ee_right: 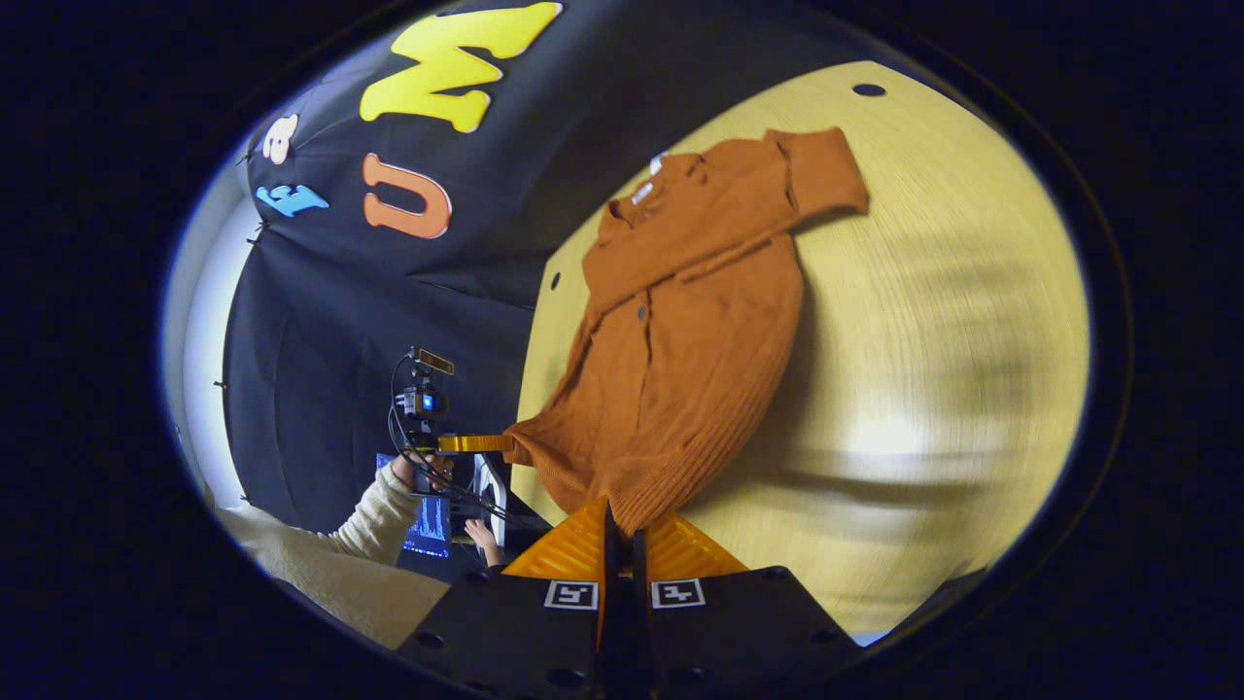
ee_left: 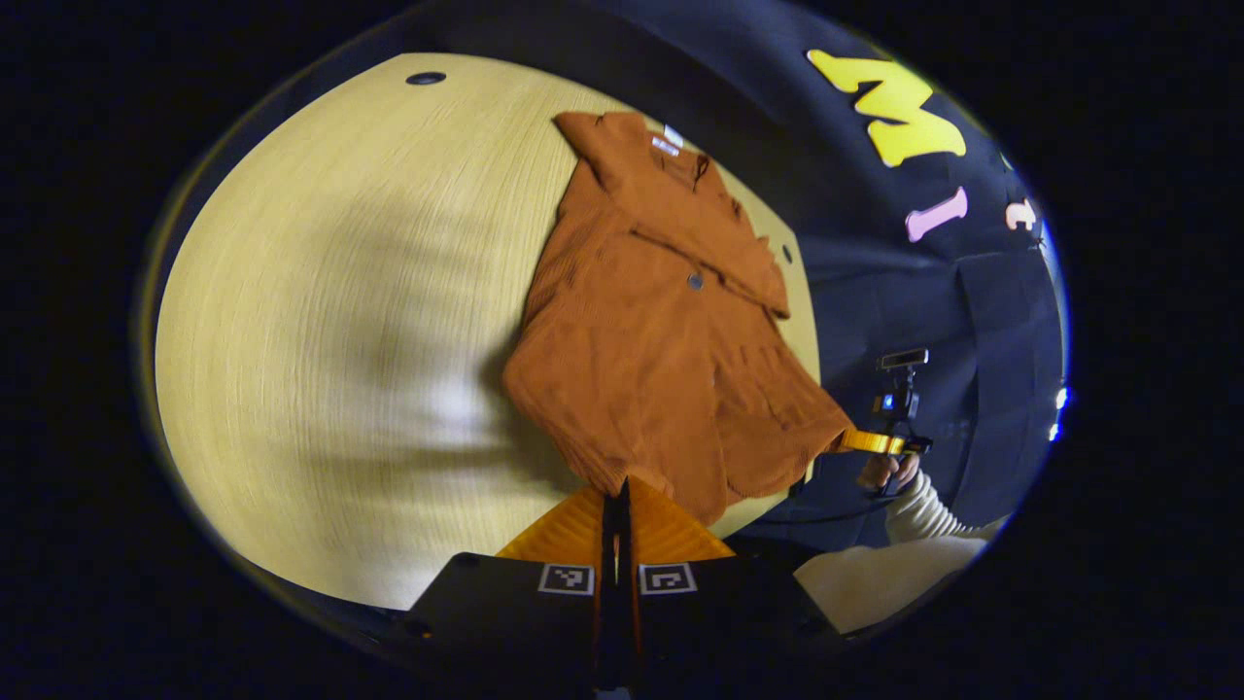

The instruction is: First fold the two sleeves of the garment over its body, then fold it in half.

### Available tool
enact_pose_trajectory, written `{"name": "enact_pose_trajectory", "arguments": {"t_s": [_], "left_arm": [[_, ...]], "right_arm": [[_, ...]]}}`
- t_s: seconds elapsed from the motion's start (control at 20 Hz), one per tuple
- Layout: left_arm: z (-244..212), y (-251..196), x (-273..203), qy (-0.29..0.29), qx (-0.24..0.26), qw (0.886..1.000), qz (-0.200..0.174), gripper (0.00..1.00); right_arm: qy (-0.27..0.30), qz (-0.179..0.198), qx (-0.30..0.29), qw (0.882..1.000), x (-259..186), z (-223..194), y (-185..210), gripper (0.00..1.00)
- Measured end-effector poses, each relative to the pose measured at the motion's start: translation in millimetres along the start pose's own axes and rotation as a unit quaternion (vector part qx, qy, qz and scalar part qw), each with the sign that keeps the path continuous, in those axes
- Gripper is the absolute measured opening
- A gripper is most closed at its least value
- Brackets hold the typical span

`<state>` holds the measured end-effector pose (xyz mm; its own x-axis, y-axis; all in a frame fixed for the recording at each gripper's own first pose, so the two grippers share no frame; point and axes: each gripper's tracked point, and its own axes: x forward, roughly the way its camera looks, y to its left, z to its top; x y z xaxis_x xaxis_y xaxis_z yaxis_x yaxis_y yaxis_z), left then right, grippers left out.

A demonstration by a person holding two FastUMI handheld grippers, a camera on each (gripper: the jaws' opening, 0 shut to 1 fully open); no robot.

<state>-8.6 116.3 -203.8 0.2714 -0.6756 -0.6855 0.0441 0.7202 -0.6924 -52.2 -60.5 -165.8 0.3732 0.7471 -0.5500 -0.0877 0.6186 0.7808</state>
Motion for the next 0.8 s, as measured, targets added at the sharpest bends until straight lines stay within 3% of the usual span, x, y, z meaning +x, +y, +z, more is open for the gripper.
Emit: {"name": "enact_pose_trajectory", "arguments": {"t_s": [0.2,0.3,0.5,0.8], "left_arm": [[40.2,-7.4,4.1,-0.080,0.059,0.995,0.000,0.03],[58.0,-13.4,-1.5,-0.094,0.081,0.992,-0.016,0.03],[110.2,-24.6,2.0,-0.114,0.130,0.985,-0.002,0.03],[209.8,-39.7,22.9,-0.163,0.109,0.980,-0.020,0.03]], "right_arm": [[-0.029,0.021,-0.028,0.999,0.1,56.2,35.3,0.05],[-0.036,0.021,-0.044,0.998,3.7,84.6,46.4,0.05],[-0.056,0.016,-0.064,0.996,9.3,145.1,60.7,0.05],[-0.099,0.006,-0.060,0.993,24.7,230.8,57.9,0.05]]}}
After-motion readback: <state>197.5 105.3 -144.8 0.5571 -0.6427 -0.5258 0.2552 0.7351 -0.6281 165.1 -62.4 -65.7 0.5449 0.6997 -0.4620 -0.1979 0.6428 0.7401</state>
